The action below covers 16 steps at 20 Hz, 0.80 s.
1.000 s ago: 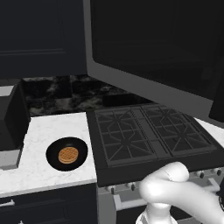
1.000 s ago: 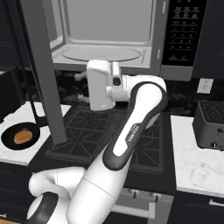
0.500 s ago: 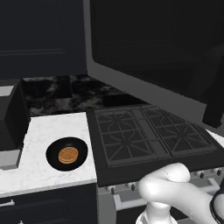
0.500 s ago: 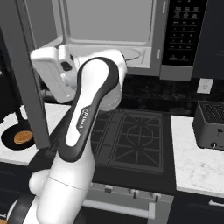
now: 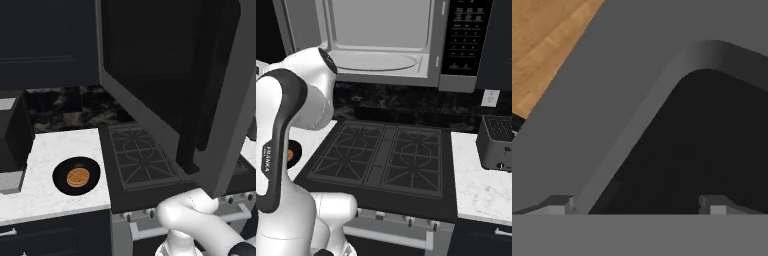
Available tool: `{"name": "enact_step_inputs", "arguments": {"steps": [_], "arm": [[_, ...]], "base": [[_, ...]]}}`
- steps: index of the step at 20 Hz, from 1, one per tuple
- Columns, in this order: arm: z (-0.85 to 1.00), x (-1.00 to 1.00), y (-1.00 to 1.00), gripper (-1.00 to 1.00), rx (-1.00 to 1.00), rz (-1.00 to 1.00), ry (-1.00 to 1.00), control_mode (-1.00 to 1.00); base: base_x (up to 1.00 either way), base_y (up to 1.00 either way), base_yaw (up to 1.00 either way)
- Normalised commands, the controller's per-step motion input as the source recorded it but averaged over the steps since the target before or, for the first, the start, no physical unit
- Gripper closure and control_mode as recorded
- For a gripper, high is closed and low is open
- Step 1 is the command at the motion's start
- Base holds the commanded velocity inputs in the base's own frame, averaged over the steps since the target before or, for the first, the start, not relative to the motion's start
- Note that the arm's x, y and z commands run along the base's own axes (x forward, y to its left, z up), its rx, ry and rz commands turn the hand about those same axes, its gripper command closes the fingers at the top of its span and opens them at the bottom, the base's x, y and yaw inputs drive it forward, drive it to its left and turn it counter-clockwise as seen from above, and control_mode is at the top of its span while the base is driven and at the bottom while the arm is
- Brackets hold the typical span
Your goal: Open the microwave, place the bowl with waffle inside the microwave, then close the microwave door and turn it on.
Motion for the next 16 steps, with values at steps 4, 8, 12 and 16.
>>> {"name": "enact_step_inputs", "arguments": {"steps": [4, 8, 12, 16], "arm": [[0.00, -0.51, 1.00, -1.00, -0.08, 0.00, -0.23, -1.00], [0.00, -0.36, 1.00, -1.00, -0.08, 0.00, -0.16, -1.00], [0.00, -0.13, 0.61, -1.00, -0.01, -0.03, -0.12, -1.00], [-0.08, 0.29, -0.93, -1.00, 0.02, -0.32, -0.01, -1.00]], "base": [[0.00, 0.00, 0.00], [0.00, 0.00, 0.00], [0.00, 0.00, 0.00], [0.00, 0.00, 0.00]]}}
